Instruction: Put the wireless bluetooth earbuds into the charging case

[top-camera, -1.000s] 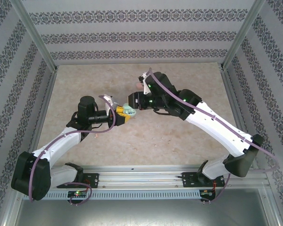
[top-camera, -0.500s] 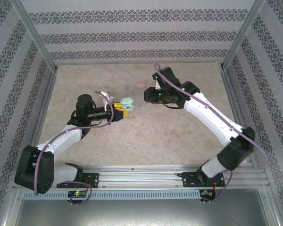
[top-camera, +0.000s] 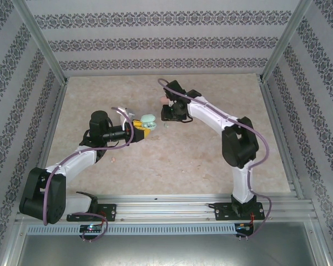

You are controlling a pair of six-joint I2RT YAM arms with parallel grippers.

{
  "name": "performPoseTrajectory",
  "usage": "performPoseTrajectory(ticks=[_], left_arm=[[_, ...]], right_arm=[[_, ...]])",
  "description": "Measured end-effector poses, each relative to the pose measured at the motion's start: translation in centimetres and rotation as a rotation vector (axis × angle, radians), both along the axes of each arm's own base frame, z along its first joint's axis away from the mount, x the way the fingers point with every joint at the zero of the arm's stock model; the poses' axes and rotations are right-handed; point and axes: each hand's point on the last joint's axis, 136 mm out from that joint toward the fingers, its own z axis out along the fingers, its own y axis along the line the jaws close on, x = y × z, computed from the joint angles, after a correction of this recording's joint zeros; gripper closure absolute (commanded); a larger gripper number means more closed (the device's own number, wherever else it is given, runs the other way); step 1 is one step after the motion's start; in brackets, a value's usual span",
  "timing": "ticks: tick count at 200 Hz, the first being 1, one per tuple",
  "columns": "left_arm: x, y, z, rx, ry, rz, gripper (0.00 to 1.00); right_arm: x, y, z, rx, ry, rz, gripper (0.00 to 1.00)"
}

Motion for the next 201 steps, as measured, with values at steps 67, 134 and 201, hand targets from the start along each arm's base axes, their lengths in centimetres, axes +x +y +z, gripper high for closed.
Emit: performPoseTrajectory(ticks=[67,134,201], left_arm=[[-0.1,0.3,-1.3,0.047,0.000,0.005,0.87],[-0.1,0.8,-2.4,0.090,0.011,0.019,0.86],[-0.3,0.9,-2.7,0.110,0.010,0.018,0.87]], right_arm=[[3.2,1.3,-3.1,-0.072,0.006,0.055,0.63],[4.5,1.6,-5.2,-0.158,0.027,0.110,0.64],[3.4,1.1,-6.8,-0.228,0.067,0.135,0.65]])
